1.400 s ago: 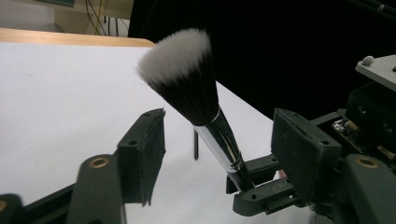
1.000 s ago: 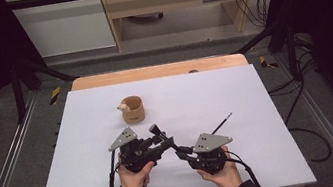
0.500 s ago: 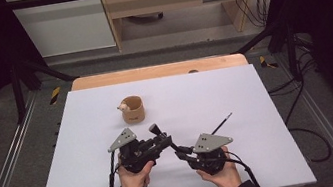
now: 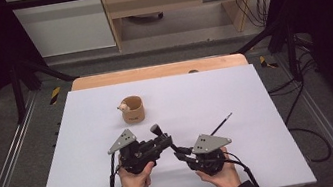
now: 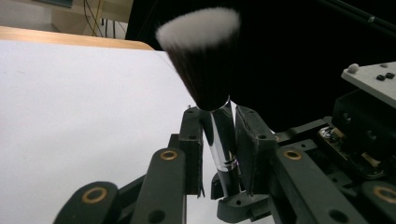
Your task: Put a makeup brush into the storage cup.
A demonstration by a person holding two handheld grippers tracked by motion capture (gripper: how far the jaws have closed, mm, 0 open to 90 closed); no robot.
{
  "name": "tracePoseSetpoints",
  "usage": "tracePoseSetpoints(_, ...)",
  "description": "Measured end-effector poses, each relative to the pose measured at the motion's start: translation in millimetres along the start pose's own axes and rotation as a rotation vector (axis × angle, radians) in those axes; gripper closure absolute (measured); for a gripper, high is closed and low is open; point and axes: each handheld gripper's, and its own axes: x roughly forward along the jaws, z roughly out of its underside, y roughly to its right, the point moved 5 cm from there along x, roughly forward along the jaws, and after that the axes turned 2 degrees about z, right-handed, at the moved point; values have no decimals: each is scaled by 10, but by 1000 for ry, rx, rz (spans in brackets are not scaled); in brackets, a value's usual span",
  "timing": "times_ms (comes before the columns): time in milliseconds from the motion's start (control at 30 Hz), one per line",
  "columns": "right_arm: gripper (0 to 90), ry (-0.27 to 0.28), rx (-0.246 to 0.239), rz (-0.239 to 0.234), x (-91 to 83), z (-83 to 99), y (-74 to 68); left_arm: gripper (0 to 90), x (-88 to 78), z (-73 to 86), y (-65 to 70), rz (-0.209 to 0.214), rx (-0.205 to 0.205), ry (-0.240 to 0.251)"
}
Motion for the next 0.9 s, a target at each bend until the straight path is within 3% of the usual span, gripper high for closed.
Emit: tracePoseSetpoints(900,789,9,-4,-8,24,-1,-33,769,-14,-4,96,12,41,9)
